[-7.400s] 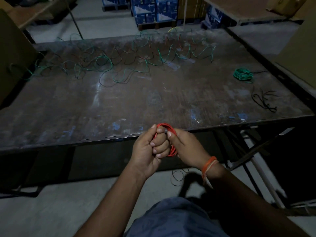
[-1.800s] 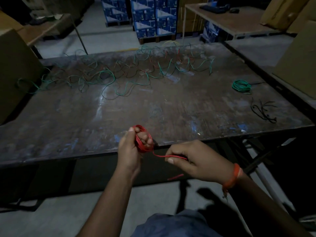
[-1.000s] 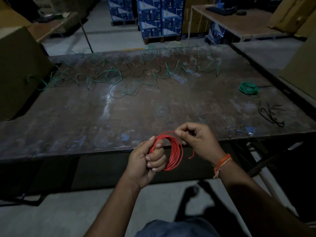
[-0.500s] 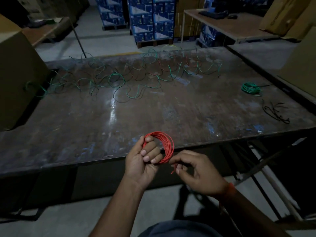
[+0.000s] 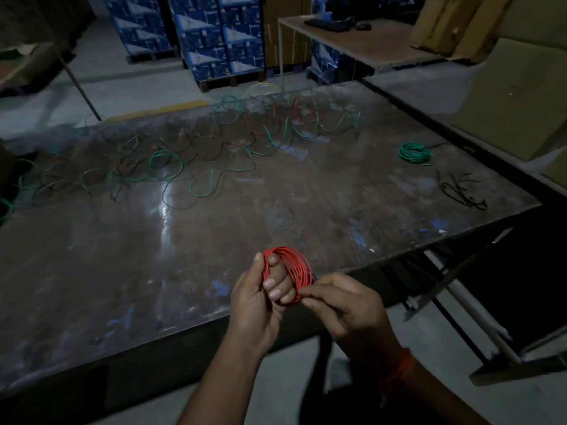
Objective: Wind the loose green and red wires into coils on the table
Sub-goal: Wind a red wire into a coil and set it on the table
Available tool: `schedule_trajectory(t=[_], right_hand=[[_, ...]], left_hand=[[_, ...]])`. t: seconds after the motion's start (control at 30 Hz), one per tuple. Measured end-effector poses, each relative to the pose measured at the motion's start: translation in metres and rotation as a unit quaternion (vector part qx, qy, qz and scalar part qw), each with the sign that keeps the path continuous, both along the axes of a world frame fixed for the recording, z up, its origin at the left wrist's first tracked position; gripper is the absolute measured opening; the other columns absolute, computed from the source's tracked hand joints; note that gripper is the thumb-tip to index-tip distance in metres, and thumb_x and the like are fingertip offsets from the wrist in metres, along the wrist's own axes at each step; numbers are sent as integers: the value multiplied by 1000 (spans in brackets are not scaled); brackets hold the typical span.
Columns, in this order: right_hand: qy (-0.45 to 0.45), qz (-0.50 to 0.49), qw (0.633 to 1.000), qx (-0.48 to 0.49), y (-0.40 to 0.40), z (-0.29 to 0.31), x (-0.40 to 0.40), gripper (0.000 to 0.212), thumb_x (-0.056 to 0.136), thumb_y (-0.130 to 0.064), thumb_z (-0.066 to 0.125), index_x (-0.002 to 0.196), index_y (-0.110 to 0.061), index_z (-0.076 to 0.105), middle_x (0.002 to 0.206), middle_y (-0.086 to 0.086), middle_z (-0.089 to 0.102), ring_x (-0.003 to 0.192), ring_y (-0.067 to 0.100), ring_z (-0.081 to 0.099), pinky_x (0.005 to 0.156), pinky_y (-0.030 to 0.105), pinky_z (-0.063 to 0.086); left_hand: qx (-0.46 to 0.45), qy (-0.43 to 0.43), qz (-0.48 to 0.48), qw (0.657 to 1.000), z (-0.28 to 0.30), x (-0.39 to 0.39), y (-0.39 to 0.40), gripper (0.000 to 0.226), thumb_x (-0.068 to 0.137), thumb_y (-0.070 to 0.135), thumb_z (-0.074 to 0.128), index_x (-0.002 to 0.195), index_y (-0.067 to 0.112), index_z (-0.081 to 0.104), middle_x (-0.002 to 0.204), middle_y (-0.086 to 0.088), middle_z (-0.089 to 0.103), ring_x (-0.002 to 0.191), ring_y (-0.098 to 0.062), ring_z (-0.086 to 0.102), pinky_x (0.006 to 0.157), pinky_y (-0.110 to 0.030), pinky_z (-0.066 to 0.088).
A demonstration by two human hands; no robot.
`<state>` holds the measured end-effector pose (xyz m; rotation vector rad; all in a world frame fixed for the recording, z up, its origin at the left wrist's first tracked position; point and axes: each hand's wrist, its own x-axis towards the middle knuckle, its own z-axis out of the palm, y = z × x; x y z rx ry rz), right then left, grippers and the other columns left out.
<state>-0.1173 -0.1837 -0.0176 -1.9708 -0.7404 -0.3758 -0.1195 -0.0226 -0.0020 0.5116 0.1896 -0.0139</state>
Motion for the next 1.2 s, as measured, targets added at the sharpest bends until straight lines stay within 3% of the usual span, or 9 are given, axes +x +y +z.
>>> schedule_trajectory(t=[0.1, 0.23, 0.43, 0.57, 0.67, 0.8, 0.97, 1.07, 1.2], right_hand=[[70, -34, 996, 49, -8, 1, 28, 13, 88, -14, 75, 94, -26, 76, 83, -9, 69, 74, 9, 66, 71, 23, 52], [202, -64, 954, 210, -29, -3, 82, 19, 91, -9, 69, 96, -27, 72, 80, -5, 72, 72, 5, 65, 71, 21, 52], [60, -49, 996, 54, -58, -4, 154, 19, 91, -4, 66, 95, -19, 77, 99, -8, 70, 98, 7, 67, 87, 24, 52], [1, 40, 999, -4, -64, -2, 172, 18, 91, -5, 68, 103, -15, 77, 97, -6, 70, 92, 1, 66, 83, 15, 48], [27, 35, 999, 0, -66, 2, 182, 25, 90, -9, 73, 113, -18, 75, 92, -9, 72, 79, -7, 62, 75, 9, 46], [107, 21, 992, 64, -68, 3, 189, 10, 85, -15, 78, 94, -21, 75, 81, -11, 72, 69, -2, 66, 67, 10, 47], [211, 35, 965, 153, -63, 7, 201, 19, 85, -1, 77, 85, -19, 74, 72, -15, 72, 65, -4, 64, 66, 11, 47], [205, 10, 967, 149, -64, 11, 206, 24, 86, 2, 75, 84, -22, 71, 68, -19, 69, 59, -6, 62, 61, 7, 44], [99, -74, 991, 49, -72, 5, 220, 16, 86, -8, 78, 86, -24, 75, 74, -13, 66, 66, -2, 63, 62, 7, 42]], left_hand=[[1, -2, -8, 1000, 0, 34, -8, 28, 100, 31, 39, 83, 12, 50, 50, 9, 32, 38, -3, 31, 39, -18, 29], [-34, -4, -24, 999, 1, 73, -17, 26, 99, 28, 38, 83, 12, 50, 49, 10, 32, 36, -2, 31, 39, -19, 27], [-62, -26, -11, 998, 6, 128, -28, 15, 90, 23, 59, 82, 11, 53, 49, 8, 36, 37, -3, 35, 39, -19, 32], [-9, 29, 47, 998, 10, 161, -46, 20, 94, 26, 42, 80, 13, 47, 47, 10, 32, 35, -3, 31, 37, -18, 27], [34, 57, 73, 995, 5, 177, -60, 23, 98, 25, 40, 81, 13, 48, 48, 9, 31, 35, -3, 29, 36, -19, 24], [104, 84, 81, 988, 3, 193, -70, 28, 104, 26, 37, 81, 14, 49, 51, 6, 32, 39, -6, 29, 38, -20, 23], [189, 72, 102, 974, 7, 204, -81, 27, 105, 22, 39, 86, 8, 51, 63, -11, 56, 49, -17, 54, 46, -23, 48], [171, 68, 93, 978, 7, 208, -81, 28, 106, 23, 38, 88, 6, 52, 65, -15, 65, 51, -19, 64, 47, -23, 53], [137, 51, 70, 987, 3, 212, -69, 23, 101, 24, 43, 84, 10, 49, 56, -2, 47, 46, -11, 47, 45, -20, 40]])
